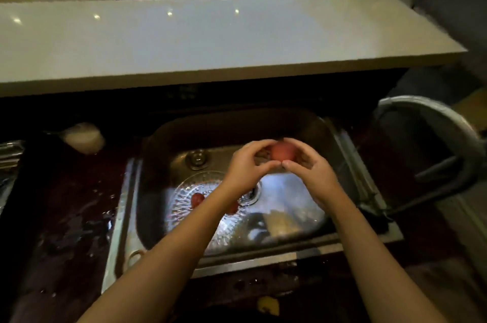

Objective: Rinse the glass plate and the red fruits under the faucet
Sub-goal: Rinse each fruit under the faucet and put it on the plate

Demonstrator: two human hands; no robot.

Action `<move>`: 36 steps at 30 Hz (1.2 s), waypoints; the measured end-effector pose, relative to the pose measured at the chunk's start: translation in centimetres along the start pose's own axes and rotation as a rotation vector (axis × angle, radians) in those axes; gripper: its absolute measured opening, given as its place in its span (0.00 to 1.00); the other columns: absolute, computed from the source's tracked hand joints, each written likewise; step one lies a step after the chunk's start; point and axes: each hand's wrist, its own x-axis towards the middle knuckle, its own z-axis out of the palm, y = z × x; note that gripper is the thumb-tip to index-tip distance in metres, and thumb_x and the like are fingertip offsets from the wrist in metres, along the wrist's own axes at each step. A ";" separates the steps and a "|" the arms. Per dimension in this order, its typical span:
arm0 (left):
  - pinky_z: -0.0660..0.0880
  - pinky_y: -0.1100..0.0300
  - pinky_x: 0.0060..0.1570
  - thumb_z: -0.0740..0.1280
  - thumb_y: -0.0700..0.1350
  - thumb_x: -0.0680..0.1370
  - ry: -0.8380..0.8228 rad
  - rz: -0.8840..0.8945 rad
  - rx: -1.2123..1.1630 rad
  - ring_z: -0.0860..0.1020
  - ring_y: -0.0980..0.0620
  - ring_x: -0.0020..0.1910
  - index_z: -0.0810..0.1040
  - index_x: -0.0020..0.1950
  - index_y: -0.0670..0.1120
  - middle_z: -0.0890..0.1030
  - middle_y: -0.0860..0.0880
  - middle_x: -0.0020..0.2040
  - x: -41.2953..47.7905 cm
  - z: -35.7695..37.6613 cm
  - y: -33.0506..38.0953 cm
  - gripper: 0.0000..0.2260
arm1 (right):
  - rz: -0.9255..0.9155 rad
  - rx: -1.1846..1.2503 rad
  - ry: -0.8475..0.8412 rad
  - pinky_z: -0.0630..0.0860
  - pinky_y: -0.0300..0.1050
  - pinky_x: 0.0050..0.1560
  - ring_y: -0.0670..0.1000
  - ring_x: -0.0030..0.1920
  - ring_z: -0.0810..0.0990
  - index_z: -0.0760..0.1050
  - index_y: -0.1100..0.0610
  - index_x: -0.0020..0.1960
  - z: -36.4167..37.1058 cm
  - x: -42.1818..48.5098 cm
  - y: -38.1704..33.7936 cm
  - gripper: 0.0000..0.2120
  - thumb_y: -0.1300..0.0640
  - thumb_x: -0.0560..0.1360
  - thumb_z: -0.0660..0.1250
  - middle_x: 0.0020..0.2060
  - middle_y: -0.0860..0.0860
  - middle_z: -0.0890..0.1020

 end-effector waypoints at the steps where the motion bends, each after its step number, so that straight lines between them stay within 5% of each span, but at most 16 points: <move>1: 0.70 0.79 0.48 0.73 0.40 0.70 -0.035 -0.006 -0.011 0.77 0.55 0.50 0.76 0.61 0.43 0.79 0.44 0.56 1.0 1.6 0.3 0.20 | 0.018 0.013 0.046 0.76 0.30 0.50 0.37 0.55 0.79 0.73 0.46 0.60 -1.5 -0.1 0.7 0.21 0.65 0.73 0.68 0.56 0.43 0.79; 5: 0.74 0.64 0.56 0.73 0.39 0.70 -0.153 -0.044 -0.048 0.79 0.49 0.55 0.75 0.62 0.43 0.79 0.43 0.58 4.3 7.1 1.2 0.21 | 0.106 0.073 0.189 0.78 0.33 0.52 0.41 0.55 0.79 0.70 0.54 0.67 -5.9 -0.1 2.7 0.23 0.65 0.74 0.67 0.58 0.50 0.79; 8: 0.73 0.65 0.54 0.72 0.38 0.71 -0.182 -0.074 -0.092 0.79 0.49 0.55 0.75 0.63 0.43 0.79 0.43 0.58 5.9 9.5 1.5 0.21 | 0.131 0.092 0.274 0.78 0.34 0.51 0.42 0.54 0.79 0.69 0.55 0.67 -7.8 0.5 3.3 0.23 0.66 0.74 0.67 0.56 0.51 0.78; 17: 0.74 0.48 0.61 0.71 0.38 0.72 -0.242 -0.130 -0.195 0.77 0.45 0.58 0.74 0.64 0.42 0.78 0.41 0.59 7.5 12.9 2.2 0.21 | 0.187 0.150 0.414 0.76 0.26 0.39 0.31 0.47 0.79 0.75 0.36 0.52 -10.5 0.2 4.4 0.19 0.60 0.72 0.70 0.48 0.38 0.81; 23: 0.74 0.52 0.62 0.69 0.38 0.73 -0.302 -0.157 -0.302 0.77 0.48 0.60 0.72 0.66 0.45 0.78 0.44 0.61 7.8 13.0 2.1 0.21 | 0.165 0.161 0.469 0.74 0.25 0.36 0.28 0.44 0.78 0.76 0.33 0.49 -10.4 0.1 3.9 0.20 0.60 0.71 0.71 0.48 0.36 0.79; 27: 0.79 0.62 0.50 0.62 0.43 0.78 -0.386 -0.213 -0.470 0.81 0.53 0.52 0.73 0.64 0.49 0.79 0.47 0.57 7.8 13.6 2.0 0.14 | 0.140 0.098 0.532 0.78 0.33 0.46 0.41 0.53 0.78 0.75 0.38 0.55 -10.5 0.1 3.3 0.19 0.59 0.71 0.71 0.56 0.43 0.77; 30: 0.80 0.61 0.46 0.59 0.52 0.79 -0.416 -0.335 -0.589 0.82 0.52 0.45 0.78 0.53 0.52 0.82 0.48 0.48 8.0 14.4 2.2 0.10 | 0.096 -0.088 0.545 0.74 0.29 0.41 0.44 0.55 0.72 0.73 0.40 0.56 -10.4 0.1 2.9 0.19 0.58 0.71 0.71 0.58 0.44 0.70; 32: 0.80 0.60 0.42 0.59 0.55 0.79 -0.410 -0.391 -0.596 0.82 0.51 0.42 0.79 0.48 0.50 0.84 0.48 0.43 8.5 14.8 2.6 0.12 | 0.055 -0.174 0.539 0.74 0.27 0.41 0.45 0.56 0.69 0.73 0.39 0.56 -10.5 0.1 2.7 0.20 0.58 0.70 0.71 0.53 0.38 0.68; 36: 0.77 0.63 0.29 0.58 0.53 0.79 -0.395 -0.526 -0.742 0.82 0.55 0.31 0.76 0.49 0.45 0.84 0.49 0.34 9.3 15.4 3.8 0.13 | 0.012 -0.265 0.466 0.72 0.42 0.59 0.46 0.60 0.65 0.69 0.35 0.59 -10.9 0.3 2.4 0.21 0.52 0.71 0.70 0.50 0.26 0.64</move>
